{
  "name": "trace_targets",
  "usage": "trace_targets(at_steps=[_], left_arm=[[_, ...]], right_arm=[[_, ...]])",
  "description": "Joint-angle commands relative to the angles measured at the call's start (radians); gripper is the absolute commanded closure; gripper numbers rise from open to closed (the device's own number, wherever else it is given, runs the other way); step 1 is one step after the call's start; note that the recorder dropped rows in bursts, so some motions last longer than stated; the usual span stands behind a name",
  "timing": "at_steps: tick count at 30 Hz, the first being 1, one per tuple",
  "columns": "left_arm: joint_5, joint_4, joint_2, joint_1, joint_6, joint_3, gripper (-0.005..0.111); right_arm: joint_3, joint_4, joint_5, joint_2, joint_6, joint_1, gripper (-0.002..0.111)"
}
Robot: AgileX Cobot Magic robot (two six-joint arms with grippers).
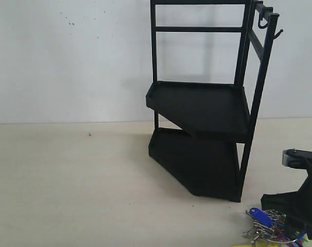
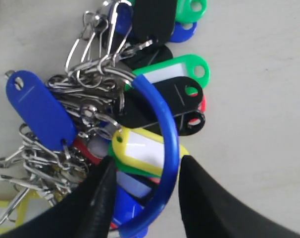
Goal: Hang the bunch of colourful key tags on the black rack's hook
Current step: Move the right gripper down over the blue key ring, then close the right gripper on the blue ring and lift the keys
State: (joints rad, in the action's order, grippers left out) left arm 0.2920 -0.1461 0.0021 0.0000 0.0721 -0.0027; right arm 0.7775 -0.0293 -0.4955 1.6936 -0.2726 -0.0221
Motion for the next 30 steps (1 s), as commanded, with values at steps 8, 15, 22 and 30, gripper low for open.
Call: trace_targets(at_steps=[8,15,22,30], left_arm=[[-0.008,0.005,-0.002,-0.001,0.003,0.003,0.102],[-0.008,0.005,-0.002,-0.001,0.003,0.003,0.102],[-0.008,0.005,-0.002,-0.001,0.003,0.003,0.102],[-0.008,0.005,-0.002,-0.001,0.003,0.003,0.102]], right_arm=[[-0.002,0.012,0.018,0.002,-0.009,0.002,0.108],[0.002,0.012,-0.018,-0.174,-0.007,0.002,0.108],[0.002,0.043,-0.040,-0.383,0.021,0.002,0.108],[0.064,-0.071,-0.124,-0.573,0.206,0.001,0.108]])
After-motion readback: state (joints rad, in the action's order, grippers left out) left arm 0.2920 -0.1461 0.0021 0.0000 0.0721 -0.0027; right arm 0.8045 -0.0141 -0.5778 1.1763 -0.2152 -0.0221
